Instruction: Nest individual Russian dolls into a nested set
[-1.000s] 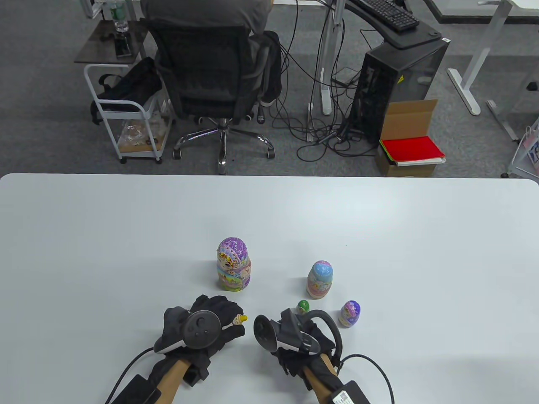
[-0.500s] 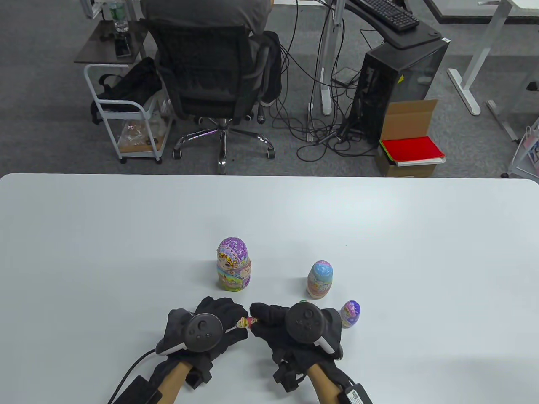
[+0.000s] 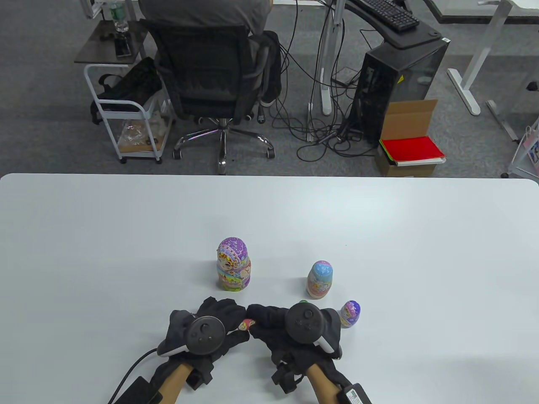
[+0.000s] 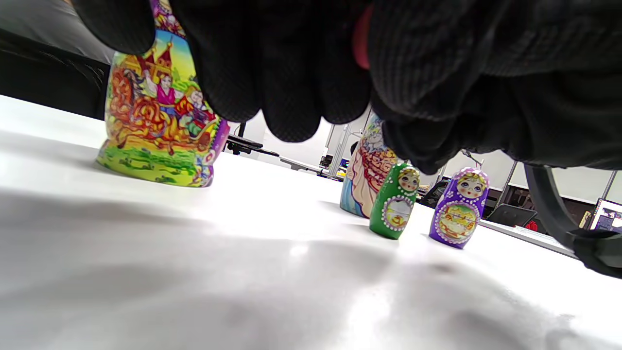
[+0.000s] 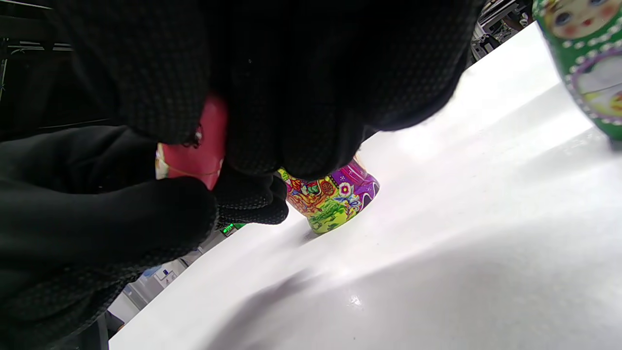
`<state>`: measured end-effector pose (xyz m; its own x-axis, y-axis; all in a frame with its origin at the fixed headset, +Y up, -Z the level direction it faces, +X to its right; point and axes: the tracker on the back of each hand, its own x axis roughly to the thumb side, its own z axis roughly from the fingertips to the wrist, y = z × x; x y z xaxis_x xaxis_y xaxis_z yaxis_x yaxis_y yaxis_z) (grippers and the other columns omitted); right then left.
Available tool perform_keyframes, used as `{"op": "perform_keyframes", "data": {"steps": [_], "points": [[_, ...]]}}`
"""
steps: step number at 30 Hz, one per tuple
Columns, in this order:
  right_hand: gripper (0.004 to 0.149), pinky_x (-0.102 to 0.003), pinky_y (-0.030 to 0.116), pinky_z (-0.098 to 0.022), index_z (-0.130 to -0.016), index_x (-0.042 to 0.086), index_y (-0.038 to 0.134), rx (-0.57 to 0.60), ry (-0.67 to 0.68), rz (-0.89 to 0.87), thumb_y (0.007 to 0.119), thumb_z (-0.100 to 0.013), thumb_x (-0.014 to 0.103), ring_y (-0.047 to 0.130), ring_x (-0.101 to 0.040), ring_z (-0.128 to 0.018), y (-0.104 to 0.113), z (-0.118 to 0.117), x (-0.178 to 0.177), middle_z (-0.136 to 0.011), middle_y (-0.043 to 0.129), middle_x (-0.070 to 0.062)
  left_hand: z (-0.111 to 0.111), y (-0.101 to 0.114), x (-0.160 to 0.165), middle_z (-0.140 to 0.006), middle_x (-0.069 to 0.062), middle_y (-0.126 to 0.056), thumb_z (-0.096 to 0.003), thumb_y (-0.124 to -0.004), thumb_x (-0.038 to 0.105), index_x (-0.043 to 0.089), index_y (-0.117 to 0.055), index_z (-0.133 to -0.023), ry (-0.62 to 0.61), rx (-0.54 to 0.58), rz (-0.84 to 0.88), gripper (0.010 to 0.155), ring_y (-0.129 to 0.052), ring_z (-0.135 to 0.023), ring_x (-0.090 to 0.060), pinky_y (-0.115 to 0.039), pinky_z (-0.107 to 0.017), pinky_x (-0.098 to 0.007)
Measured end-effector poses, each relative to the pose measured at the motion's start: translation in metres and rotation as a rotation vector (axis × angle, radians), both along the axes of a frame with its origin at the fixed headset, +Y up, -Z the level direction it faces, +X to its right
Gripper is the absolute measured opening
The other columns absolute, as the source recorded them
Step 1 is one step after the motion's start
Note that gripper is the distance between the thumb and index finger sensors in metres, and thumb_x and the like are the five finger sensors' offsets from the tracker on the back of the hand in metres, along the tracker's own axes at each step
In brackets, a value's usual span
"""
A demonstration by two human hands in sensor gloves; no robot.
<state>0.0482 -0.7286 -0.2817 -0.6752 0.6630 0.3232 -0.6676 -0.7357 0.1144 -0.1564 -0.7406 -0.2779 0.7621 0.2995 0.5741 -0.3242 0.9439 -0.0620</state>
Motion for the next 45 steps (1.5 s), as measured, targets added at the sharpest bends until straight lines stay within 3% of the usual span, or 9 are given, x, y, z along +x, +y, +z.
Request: {"op": "perform_keyframes", "data": {"steps": [6, 20, 35, 40, 42, 45], "points": [[0.048, -0.048, 0.084, -0.054, -0.08, 0.025, 0.086, 0.006, 0.02, 0.017, 0.093, -0.034, 0.035, 0.103, -0.024, -0.065, 0.0, 0.0, -0.001, -0.075, 0.099, 0.0, 0.0, 0.0, 0.002, -0.098, -0.012, -0.091, -0.0481, -0.084, 0.042, 0.013, -0.085, -0.093, -0.023, -0.017, -0.017, 0.054, -0.08, -0.095, -0.04, -0.056, -0.066, -0.073], [0.046, -0.046, 0.086, -0.056, -0.077, 0.026, 0.088, 0.143, 0.076, 0.109, 0.095, -0.032, 0.034, 0.104, -0.023, -0.065, 0.004, 0.006, -0.006, -0.074, 0.1, 0.002, 0.0, 0.0, 0.002, -0.096, -0.011, -0.093, -0.048, -0.084, 0.042, 0.013, -0.087, -0.092, -0.057, -0.066, -0.037, 0.053, -0.081, -0.095, -0.039, -0.056, -0.066, -0.073], [0.046, -0.046, 0.088, -0.054, -0.076, 0.023, 0.089, 0.157, 0.064, 0.14, 0.096, -0.031, 0.032, 0.106, -0.024, -0.061, -0.003, 0.008, -0.013, -0.071, 0.102, -0.001, 0.002, -0.003, 0.006, -0.095, -0.011, -0.095, -0.0465, -0.087, 0.042, 0.013, -0.089, -0.09, -0.036, -0.025, -0.088, 0.052, -0.082, -0.095, -0.036, -0.056, -0.066, -0.073], [0.046, -0.05, 0.083, -0.054, -0.079, 0.024, 0.087, 0.173, -0.038, 0.075, 0.09, -0.035, 0.039, 0.101, -0.027, -0.064, -0.005, 0.013, -0.016, -0.075, 0.098, -0.003, -0.002, -0.008, 0.003, -0.1, -0.014, -0.088, -0.0501, -0.08, 0.046, 0.012, -0.083, -0.096, 0.018, -0.066, -0.011, 0.057, -0.076, -0.097, -0.042, -0.053, -0.065, -0.073], [0.045, -0.049, 0.083, -0.054, -0.079, 0.025, 0.087, 0.197, -0.081, 0.131, 0.09, -0.036, 0.039, 0.101, -0.027, -0.065, 0.001, 0.014, -0.019, -0.076, 0.097, -0.003, -0.005, -0.009, 0.002, -0.106, -0.016, -0.082, -0.051, -0.077, 0.05, 0.013, -0.079, -0.1, 0.044, -0.083, 0.001, 0.062, -0.07, -0.1, -0.044, -0.051, -0.065, -0.074], [0.045, -0.05, 0.083, -0.053, -0.08, 0.025, 0.087, 0.252, -0.135, 0.278, 0.09, -0.036, 0.037, 0.101, -0.028, -0.065, 0.008, 0.016, -0.02, -0.076, 0.097, -0.004, -0.01, -0.013, 0.002, -0.116, -0.022, -0.065, -0.0527, -0.074, 0.054, 0.011, -0.06, -0.114, 0.034, -0.201, -0.108, 0.076, -0.049, -0.105, -0.051, -0.041, -0.066, -0.076]]}}
